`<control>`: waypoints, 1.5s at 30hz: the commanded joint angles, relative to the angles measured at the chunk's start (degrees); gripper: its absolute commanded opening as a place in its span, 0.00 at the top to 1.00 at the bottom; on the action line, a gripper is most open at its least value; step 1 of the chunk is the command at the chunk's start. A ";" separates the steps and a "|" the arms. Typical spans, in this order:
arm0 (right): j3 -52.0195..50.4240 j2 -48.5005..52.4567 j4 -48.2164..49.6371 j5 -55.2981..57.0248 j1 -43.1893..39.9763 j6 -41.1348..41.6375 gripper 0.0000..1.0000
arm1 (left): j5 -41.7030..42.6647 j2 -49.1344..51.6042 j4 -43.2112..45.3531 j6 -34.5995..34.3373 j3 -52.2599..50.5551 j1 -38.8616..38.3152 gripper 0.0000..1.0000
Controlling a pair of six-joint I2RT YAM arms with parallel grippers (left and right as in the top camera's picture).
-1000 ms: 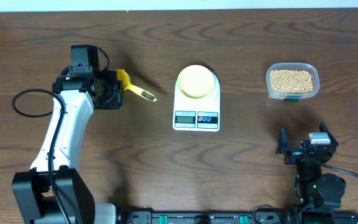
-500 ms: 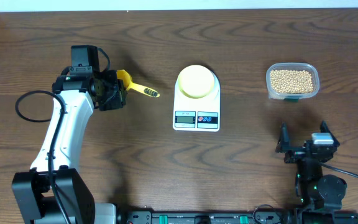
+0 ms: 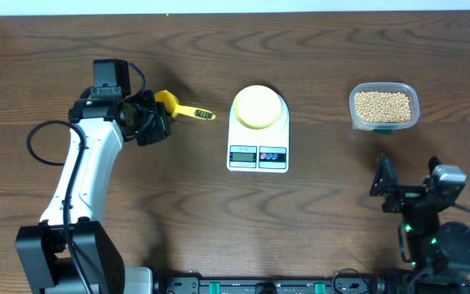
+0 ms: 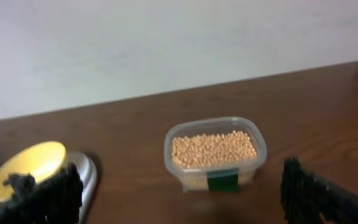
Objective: Scoop item into bowl and weigh 50g on scale
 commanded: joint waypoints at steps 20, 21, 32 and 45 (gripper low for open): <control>17.22 47.69 28.55 -39.04 0.24 28.94 0.01 | 0.90 -0.74 -0.22 -1.09 -0.26 0.17 0.92; 17.22 48.98 29.68 -39.06 0.28 31.06 0.01 | 0.92 -0.74 -0.22 -1.09 -0.26 0.13 0.92; 17.22 59.01 37.79 -37.29 6.54 34.99 0.01 | 0.92 -0.74 -0.24 -1.11 -0.26 0.02 0.92; 17.22 63.17 40.92 -24.81 16.76 41.09 0.01 | 0.94 -0.74 -0.20 -1.64 -0.26 -1.84 0.92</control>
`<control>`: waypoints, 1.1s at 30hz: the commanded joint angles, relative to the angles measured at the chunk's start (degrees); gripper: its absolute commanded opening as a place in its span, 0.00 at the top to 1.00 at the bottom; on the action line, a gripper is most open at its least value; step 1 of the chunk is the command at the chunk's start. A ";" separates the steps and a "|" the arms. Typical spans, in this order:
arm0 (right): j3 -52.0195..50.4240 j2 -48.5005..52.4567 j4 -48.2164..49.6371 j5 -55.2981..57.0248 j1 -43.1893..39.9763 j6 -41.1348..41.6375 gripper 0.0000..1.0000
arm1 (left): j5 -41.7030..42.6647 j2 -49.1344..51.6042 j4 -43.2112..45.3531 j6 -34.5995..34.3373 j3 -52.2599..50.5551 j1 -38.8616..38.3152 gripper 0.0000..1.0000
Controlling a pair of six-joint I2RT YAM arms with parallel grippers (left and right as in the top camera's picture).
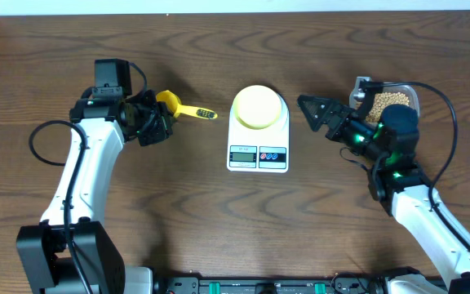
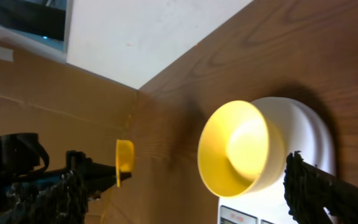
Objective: Scoop item into bowl and weigh 50g on scale
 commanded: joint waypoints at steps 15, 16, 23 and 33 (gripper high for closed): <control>0.83 0.35 2.38 8.13 6.80 3.74 0.05 | 1.51 -0.76 1.31 -2.25 -0.26 -4.74 0.92; 0.83 0.35 2.38 8.48 7.04 3.74 0.05 | 1.66 -0.74 1.70 -2.27 -0.26 -4.92 0.92; 0.83 0.35 2.38 10.23 8.41 4.26 0.06 | 3.17 -0.76 2.51 -2.27 -0.26 -6.10 0.92; 0.83 0.35 2.43 10.27 9.11 4.37 0.08 | 4.46 -0.76 4.90 -2.23 -0.26 -9.88 0.92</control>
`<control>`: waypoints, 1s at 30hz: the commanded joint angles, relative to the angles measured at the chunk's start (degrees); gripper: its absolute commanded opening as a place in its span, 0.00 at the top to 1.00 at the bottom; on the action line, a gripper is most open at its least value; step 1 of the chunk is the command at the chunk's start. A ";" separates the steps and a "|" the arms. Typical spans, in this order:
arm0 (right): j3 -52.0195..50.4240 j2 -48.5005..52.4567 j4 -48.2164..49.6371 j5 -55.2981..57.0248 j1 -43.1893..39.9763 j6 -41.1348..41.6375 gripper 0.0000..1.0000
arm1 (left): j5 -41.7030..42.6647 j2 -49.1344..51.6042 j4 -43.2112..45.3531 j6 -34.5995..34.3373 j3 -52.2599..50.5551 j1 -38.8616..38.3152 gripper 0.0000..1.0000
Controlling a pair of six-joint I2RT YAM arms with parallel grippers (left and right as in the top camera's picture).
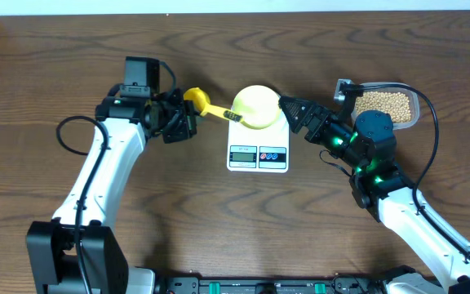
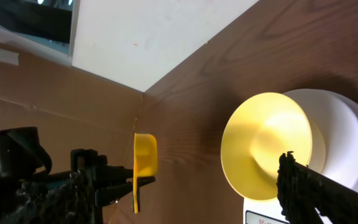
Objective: Scoop item into bowl and weigh 50g on scale
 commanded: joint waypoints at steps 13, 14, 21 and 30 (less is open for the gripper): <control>0.81 0.28 0.15 0.42 1.73 0.35 0.05 | 0.90 -0.74 5.88 -1.42 -0.26 -7.39 0.92; 0.81 0.28 0.15 0.39 1.92 0.35 0.05 | 0.87 -0.74 6.25 -1.42 -0.26 -7.80 0.92; 0.81 0.28 0.15 0.44 2.73 0.31 0.06 | 0.72 -0.74 8.55 -1.68 -0.26 -10.45 0.92; 0.81 0.28 0.13 0.37 2.80 0.33 0.09 | -1.64 -0.74 9.99 -2.93 -0.26 -13.03 0.92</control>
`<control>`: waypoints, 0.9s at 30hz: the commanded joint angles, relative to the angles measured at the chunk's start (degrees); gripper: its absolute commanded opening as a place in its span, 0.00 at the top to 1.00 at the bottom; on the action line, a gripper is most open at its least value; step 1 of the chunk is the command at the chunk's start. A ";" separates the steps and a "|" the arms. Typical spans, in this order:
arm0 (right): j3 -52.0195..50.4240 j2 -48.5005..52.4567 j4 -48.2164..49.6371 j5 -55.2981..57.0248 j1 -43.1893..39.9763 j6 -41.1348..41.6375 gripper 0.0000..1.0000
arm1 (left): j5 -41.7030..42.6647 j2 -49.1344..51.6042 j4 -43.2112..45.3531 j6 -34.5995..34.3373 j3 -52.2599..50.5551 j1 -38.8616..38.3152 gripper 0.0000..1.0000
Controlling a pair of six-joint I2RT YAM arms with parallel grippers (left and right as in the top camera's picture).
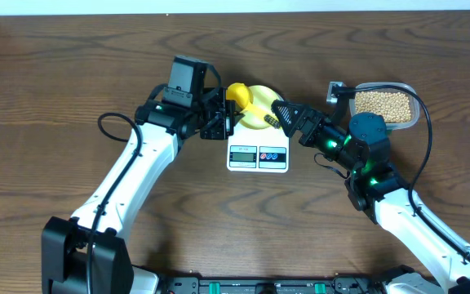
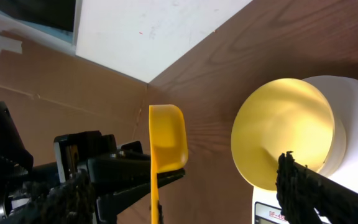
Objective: Scoop item into bowl and weigh 50g on scale
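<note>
My left gripper [image 1: 219, 122] is shut on the yellow scoop [image 1: 237, 93] and holds it above the left side of the scale [image 1: 258, 155]. The scoop's handle points right, toward my right gripper [image 1: 285, 114]. In the right wrist view the scoop [image 2: 166, 140] stands edge-on in the left gripper's fingers [image 2: 123, 171]. Its handle runs down between the wide-apart fingers of my open right gripper [image 2: 185, 202], touching neither. The yellow bowl [image 2: 284, 134] sits on the scale's white platform [image 2: 356, 124], partly covered by the scoop in the overhead view. A clear tub of beans [image 1: 384, 104] stands at the back right.
The scale's display and buttons [image 1: 257, 155] face the front edge. A cardboard wall [image 2: 73, 81] rises behind the left arm. Bare wooden table [image 1: 72, 65] lies left of the scale and in front of it.
My left gripper has carried the scoop to the right, from beside the scale's left edge to over the bowl. The right gripper has edged left, and the handle now lies between its fingers.
At first my left gripper held the scoop far left of the scale while the right arm was folded at the front right. Then the right gripper was open beside the scale. After that the scoop was nearer the scale, and now both grippers meet at it.
</note>
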 commanded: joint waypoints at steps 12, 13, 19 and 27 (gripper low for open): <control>0.81 0.26 0.11 0.28 1.53 -0.76 0.16 | -2.36 -0.74 1.20 -6.32 -0.26 -2.40 0.92; 0.81 0.26 0.11 0.28 1.53 -0.96 0.17 | -2.36 -0.74 1.20 -6.75 -0.26 -2.45 0.92; 0.81 0.26 0.09 -0.11 1.53 -0.98 0.25 | -2.38 -0.74 1.20 -8.57 -0.26 -3.13 0.92; 0.81 0.26 0.11 -0.33 1.86 -1.22 0.30 | -2.38 -0.74 1.18 -11.52 -0.26 -3.89 0.92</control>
